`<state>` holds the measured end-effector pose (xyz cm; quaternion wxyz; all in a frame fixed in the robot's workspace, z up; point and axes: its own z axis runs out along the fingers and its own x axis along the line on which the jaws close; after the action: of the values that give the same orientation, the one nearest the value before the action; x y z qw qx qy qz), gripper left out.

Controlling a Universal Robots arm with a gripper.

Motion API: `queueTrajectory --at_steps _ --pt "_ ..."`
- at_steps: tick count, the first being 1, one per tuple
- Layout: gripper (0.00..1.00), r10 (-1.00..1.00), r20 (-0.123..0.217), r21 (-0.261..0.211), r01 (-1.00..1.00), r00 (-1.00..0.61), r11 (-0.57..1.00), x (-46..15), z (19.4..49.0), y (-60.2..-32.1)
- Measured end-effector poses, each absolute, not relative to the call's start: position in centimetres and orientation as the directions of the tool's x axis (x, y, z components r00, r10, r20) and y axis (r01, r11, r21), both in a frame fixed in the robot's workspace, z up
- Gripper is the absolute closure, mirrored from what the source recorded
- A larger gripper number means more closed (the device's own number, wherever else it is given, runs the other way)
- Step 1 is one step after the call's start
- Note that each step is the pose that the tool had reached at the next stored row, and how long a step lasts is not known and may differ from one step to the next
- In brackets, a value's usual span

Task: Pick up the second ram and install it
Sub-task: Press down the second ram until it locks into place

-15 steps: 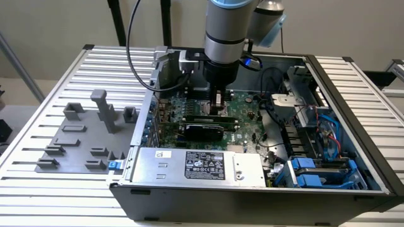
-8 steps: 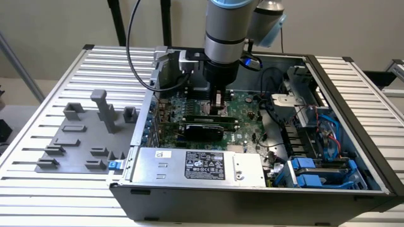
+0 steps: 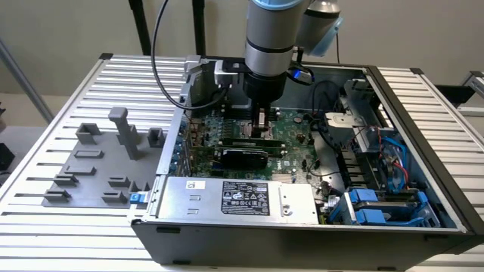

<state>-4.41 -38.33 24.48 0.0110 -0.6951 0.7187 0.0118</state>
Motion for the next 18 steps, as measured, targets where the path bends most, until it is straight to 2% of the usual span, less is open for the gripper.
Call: queueTrajectory --at_steps 18 --pt "1.00 -0.999 -0.030 0.004 -0.999 -0.033 0.033 -4.4 22.4 -38.2"
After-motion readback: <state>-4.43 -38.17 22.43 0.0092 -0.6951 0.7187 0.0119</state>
